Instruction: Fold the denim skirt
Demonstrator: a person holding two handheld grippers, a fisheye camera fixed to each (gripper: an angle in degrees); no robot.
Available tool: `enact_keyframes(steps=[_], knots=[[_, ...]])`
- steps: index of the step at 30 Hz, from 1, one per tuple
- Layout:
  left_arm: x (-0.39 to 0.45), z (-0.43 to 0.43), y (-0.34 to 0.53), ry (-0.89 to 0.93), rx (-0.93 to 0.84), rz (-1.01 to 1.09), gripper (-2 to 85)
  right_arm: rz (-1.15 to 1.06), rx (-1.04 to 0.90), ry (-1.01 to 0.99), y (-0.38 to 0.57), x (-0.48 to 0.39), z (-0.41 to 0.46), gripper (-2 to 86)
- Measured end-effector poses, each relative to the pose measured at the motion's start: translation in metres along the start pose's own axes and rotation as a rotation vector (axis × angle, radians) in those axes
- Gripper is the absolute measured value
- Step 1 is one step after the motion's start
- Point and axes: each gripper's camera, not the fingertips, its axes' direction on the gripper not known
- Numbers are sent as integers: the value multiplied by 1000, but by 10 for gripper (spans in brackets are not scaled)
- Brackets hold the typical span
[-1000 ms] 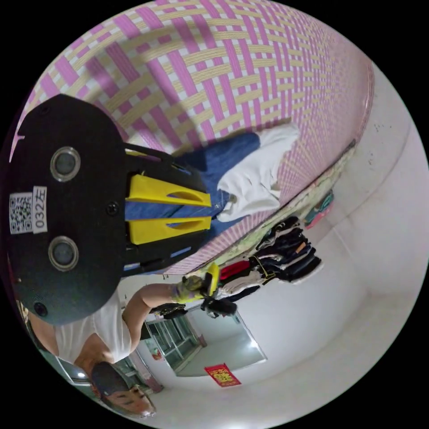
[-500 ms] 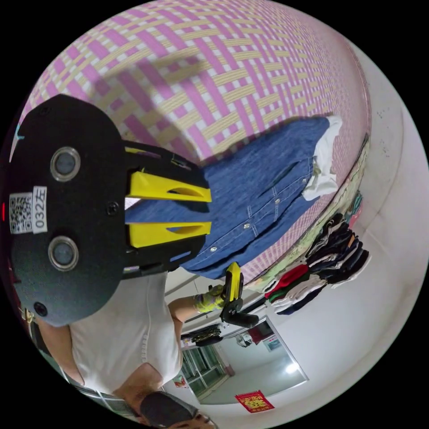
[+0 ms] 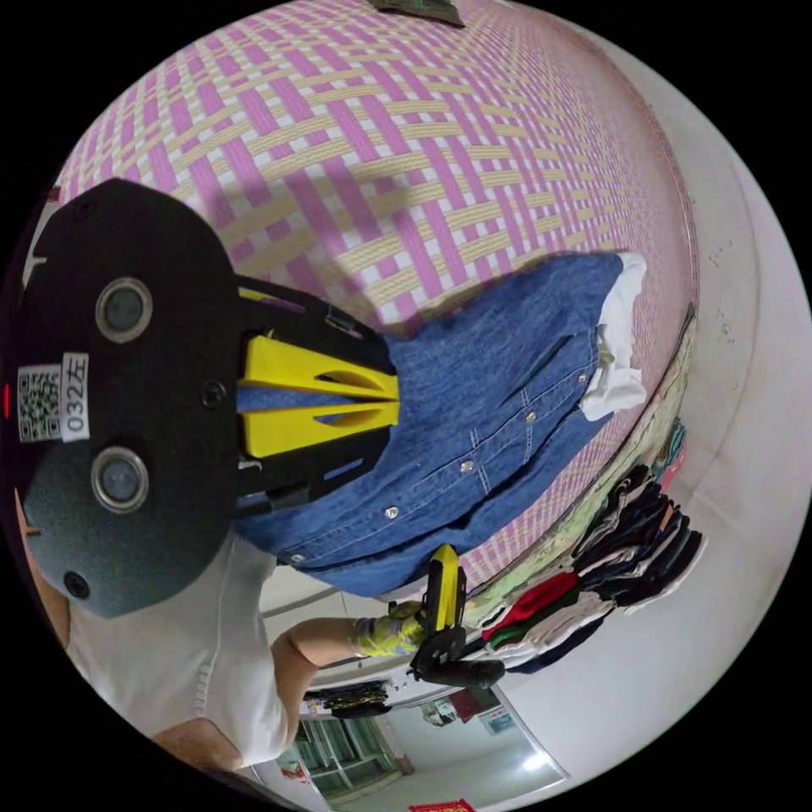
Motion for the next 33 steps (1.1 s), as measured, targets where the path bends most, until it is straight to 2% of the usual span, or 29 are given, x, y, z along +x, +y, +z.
enact_keyframes(steps=[7,12,15,18,20,22,27,29,33], knots=[[-68,15,-108,-50,2,-101,-9,13,-71,84,-122,75,55,-10],[-118,17,-187,-126,14,-175,-7,55,-39,122,-190,136,91,-8],[-156,9,-211,-66,25,-260,-2,134,-18,84,-210,172,102,0],[-186,-23,-195,61,93,-319,19,222,-18,-58,-206,206,91,45],[-195,-72,-143,291,256,-224,31,158,84,-186,-170,214,56,60],[-193,-106,-87,374,274,-155,46,83,135,-248,-124,209,26,70],[-167,-183,105,450,301,-63,62,13,245,-408,38,196,-39,71],[-152,-204,193,507,314,-45,66,63,290,-511,113,199,-52,73],[-144,-215,284,614,303,-63,101,176,310,-698,193,208,-41,90]])
